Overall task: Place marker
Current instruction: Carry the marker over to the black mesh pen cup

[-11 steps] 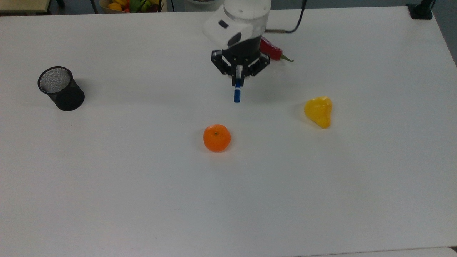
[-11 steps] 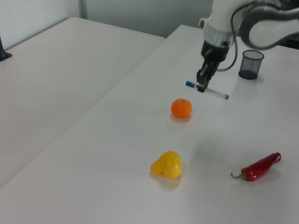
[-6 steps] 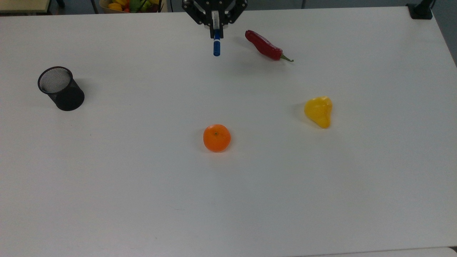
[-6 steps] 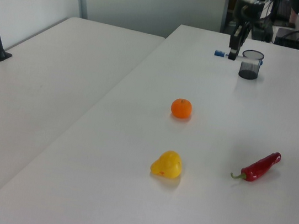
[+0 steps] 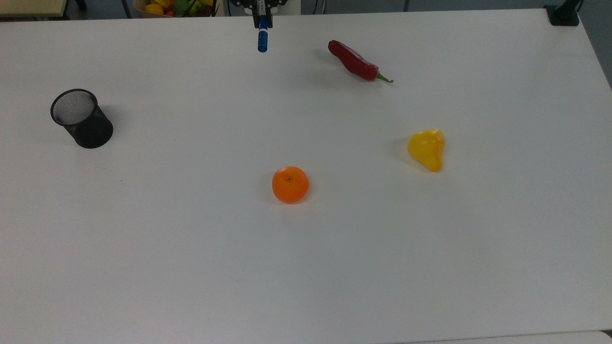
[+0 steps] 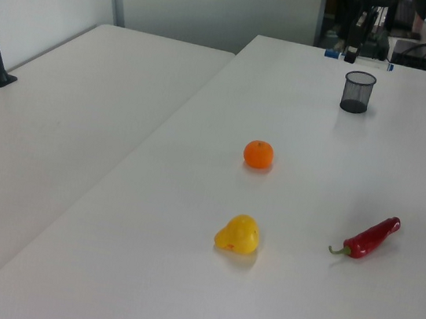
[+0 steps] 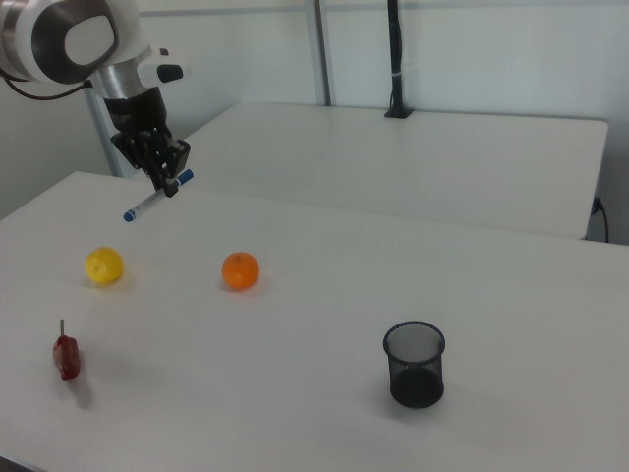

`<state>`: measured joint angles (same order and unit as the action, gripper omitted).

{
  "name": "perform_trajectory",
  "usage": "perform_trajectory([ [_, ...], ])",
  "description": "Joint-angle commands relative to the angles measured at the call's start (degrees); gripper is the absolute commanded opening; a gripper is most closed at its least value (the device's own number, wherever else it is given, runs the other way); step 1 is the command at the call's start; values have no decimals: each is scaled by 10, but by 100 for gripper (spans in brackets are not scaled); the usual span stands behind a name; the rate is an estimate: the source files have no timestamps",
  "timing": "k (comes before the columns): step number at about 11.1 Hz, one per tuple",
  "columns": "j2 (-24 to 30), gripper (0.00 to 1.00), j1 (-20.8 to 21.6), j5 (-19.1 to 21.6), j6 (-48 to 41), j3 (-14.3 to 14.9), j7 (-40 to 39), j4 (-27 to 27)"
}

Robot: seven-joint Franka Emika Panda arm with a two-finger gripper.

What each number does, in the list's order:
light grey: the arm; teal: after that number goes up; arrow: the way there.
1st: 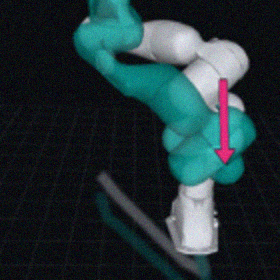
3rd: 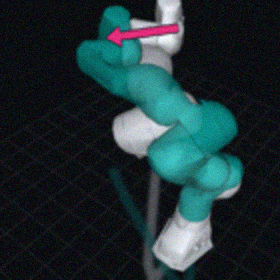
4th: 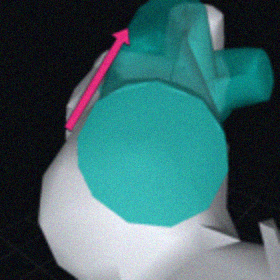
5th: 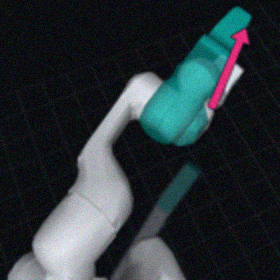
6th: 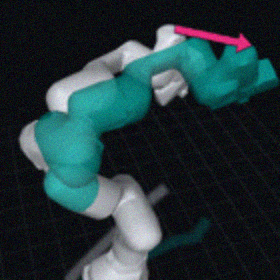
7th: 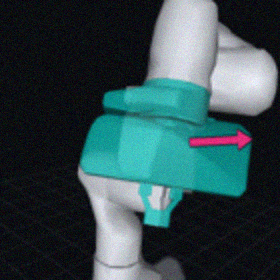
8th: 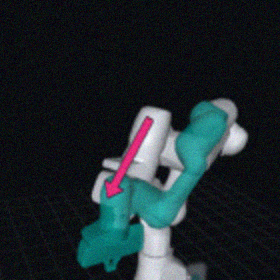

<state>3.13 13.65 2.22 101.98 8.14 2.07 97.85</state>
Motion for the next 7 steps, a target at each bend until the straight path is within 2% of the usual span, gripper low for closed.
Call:
perform_trajectory([
  [1,14,0,-27,8,5,2,-16,16],
  [3,16,0,-43,6,25,25,-18,16],
  [7,6,0,-64,3,115,100,-49,25],
])
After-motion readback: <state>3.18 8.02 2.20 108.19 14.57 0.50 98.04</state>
